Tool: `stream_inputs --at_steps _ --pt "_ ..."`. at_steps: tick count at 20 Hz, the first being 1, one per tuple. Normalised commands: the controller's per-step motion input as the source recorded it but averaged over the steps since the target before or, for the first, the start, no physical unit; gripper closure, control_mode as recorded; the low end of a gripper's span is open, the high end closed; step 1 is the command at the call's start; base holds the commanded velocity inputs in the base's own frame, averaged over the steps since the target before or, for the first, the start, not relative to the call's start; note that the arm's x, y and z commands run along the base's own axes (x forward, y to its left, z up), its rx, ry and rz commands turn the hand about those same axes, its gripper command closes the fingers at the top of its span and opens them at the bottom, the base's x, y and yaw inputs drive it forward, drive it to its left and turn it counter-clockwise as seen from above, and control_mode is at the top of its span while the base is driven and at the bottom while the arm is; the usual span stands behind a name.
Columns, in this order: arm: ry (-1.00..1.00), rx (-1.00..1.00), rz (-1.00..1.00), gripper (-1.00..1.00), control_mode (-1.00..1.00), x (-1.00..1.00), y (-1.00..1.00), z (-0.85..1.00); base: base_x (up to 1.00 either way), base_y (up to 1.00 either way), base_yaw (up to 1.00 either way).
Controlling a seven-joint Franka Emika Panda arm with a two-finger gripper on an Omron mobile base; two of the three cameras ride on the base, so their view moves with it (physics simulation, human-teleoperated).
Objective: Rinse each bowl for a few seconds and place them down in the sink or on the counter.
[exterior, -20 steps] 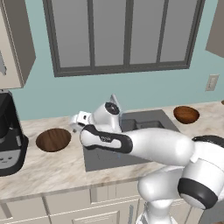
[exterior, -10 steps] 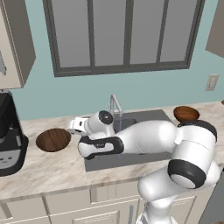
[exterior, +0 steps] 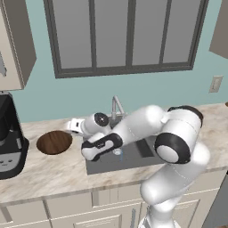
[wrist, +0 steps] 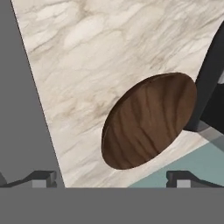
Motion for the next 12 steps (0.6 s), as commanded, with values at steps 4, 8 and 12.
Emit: stream_inputs --at_steps 4,8,12 --pt "0.19 0.02 0.0 -1.0 -1.0 0.34 0.24 -0.03 0.0 0.0 0.0" --pt "0.26 0.0 0.0 -1.0 -1.0 0.22 0.1 0.0 0.0 0.0 0.0" --pt "0.27 0.0 -0.02 -1.0 -1.0 0.17 0.0 0.0 0.0 0.0 0.0"
